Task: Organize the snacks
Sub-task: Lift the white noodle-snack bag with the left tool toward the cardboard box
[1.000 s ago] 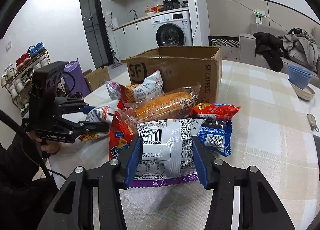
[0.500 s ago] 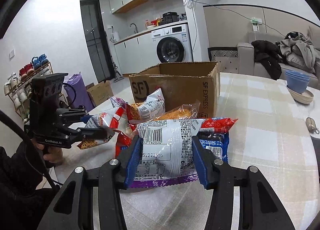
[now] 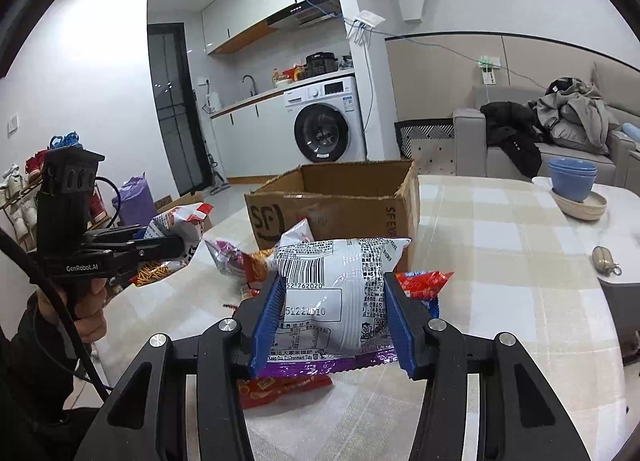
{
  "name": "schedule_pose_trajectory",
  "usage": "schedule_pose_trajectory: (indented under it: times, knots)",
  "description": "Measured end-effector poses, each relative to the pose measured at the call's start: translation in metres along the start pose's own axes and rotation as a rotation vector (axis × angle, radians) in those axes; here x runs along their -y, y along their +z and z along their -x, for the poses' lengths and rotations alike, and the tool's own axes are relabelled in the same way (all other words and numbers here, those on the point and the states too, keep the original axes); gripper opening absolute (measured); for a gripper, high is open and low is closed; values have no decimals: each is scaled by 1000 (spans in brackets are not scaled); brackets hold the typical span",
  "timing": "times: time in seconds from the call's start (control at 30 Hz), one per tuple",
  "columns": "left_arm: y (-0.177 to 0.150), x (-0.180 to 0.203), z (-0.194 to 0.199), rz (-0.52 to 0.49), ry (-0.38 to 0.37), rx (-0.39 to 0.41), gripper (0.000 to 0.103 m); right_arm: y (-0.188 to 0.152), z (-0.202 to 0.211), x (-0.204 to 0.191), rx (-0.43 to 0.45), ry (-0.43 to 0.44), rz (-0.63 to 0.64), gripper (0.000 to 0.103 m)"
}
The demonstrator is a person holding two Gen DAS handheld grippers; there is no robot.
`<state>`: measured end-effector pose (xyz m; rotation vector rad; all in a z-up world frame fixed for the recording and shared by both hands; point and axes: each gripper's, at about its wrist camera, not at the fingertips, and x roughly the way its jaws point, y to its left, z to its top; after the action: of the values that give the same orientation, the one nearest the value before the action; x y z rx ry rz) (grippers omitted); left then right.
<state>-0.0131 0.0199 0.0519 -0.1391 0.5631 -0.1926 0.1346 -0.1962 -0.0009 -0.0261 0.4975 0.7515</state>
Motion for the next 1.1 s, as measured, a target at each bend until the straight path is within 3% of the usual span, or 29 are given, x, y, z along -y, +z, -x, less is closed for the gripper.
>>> schedule_pose_trajectory:
  times: [0.3,0.57,1.1]
  knots:
    - [26,-10,27,45,70,75,45,19,11,2,99,-62,-60,50]
    - [58,-24,26,80,101,102,45,38,7,1,123,-76,-52,50]
    - [111,-25,-23,83,137,96,45,68,-26,6,103,-90,-62,50]
